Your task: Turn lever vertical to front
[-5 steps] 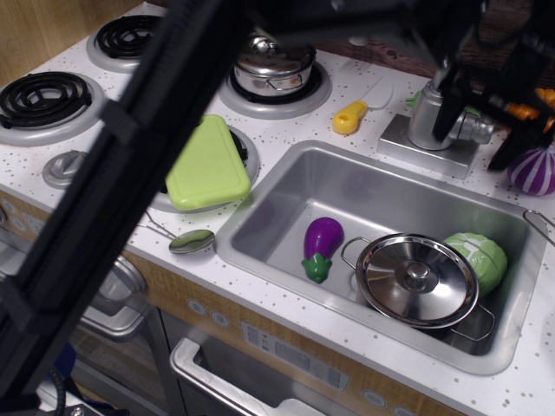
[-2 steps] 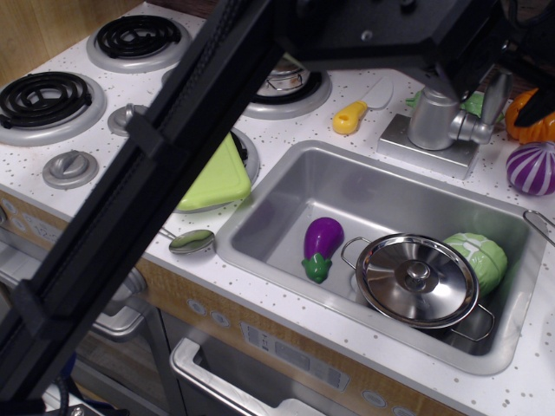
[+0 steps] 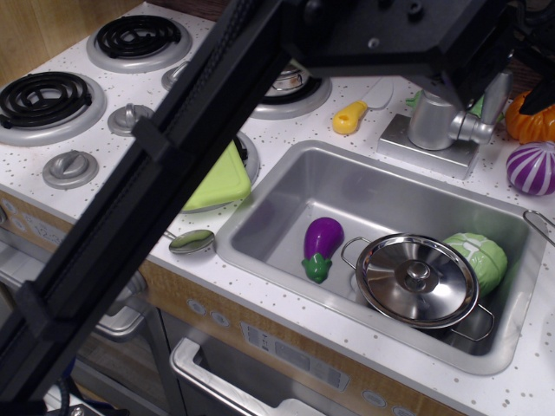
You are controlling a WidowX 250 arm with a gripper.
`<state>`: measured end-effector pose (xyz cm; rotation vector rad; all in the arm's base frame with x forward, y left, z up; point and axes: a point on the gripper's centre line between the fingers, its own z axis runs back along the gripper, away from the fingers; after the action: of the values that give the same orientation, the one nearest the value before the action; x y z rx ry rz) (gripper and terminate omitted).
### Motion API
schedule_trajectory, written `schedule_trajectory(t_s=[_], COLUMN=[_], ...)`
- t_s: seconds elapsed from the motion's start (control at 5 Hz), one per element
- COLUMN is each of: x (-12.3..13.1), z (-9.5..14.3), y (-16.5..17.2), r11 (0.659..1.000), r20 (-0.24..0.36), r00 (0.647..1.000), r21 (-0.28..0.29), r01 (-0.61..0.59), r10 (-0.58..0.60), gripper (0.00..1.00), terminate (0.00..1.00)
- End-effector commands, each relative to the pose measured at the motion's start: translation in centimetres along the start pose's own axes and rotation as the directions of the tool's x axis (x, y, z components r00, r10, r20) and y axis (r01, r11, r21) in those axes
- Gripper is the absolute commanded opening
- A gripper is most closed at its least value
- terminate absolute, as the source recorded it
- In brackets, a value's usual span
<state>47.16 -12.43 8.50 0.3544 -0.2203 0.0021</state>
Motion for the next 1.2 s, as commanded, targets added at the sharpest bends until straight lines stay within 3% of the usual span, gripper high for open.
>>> schedule_trajectory(t_s=[0.0,0.2,0.4,0.8,1.0], x=[1.1,1.1,0.1,-3.9,-5.2], z=[1.7,1.7,1.6,2.1,1.5], y=[1.6,1.6,1.4,0.0,-0.4], r11=[0.999,0.999,0.996,0.992,0.985], r20=[0.062,0.055,0.012,-0.119,-0.173], r00=[0.997,0.997,0.998,0.989,0.981], r21=[-0.014,-0.017,-0.062,-0.083,-0.135], r01=[-0.039,-0.044,-0.058,-0.097,-0.107], r10=[0.040,0.045,0.059,0.086,0.083], gripper=[0.00,0.00,0.00,0.00,0.00], terminate=[0.00,0.00,0.00,0.00,0.00])
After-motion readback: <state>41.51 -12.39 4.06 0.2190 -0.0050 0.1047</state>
